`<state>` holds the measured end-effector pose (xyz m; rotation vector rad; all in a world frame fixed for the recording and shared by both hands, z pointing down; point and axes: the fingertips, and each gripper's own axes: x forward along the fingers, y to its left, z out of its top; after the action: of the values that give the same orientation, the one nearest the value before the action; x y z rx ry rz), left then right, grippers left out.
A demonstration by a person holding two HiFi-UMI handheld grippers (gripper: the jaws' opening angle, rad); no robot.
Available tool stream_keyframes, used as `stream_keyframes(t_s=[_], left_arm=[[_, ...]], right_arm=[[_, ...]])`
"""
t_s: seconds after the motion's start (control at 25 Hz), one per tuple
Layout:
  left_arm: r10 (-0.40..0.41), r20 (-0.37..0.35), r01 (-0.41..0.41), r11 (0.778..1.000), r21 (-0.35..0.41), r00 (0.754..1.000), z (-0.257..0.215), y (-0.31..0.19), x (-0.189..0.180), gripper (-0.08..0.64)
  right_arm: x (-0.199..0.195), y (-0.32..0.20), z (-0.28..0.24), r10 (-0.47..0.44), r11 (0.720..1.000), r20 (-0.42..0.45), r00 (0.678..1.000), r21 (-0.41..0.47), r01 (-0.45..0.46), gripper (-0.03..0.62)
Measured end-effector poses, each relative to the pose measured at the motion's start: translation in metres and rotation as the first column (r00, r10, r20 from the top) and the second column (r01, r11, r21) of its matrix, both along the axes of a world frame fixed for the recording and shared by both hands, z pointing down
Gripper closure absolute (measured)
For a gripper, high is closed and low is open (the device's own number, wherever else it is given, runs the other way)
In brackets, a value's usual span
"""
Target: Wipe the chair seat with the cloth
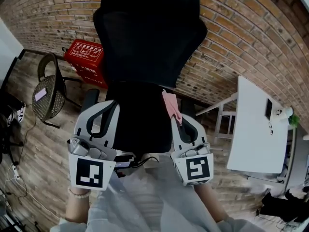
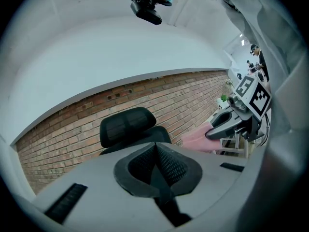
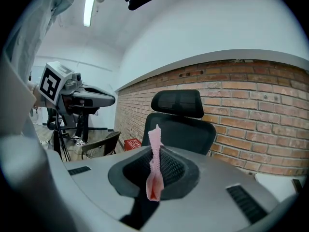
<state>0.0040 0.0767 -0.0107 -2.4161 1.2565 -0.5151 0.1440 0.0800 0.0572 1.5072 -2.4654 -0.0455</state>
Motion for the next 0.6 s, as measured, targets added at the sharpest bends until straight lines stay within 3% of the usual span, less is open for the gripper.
stream_keyframes(t_s=[0.6], left_arm=[[-0.005,-0.007,0.005,1.0,-0.013,1.0,0.003,-0.0012,-0.0081,0.541]], right_arm=[[-0.0099,-0.0002,0.0036,-0.016,1.0,-0.001,1.0,-0.021,0.016,0.537]])
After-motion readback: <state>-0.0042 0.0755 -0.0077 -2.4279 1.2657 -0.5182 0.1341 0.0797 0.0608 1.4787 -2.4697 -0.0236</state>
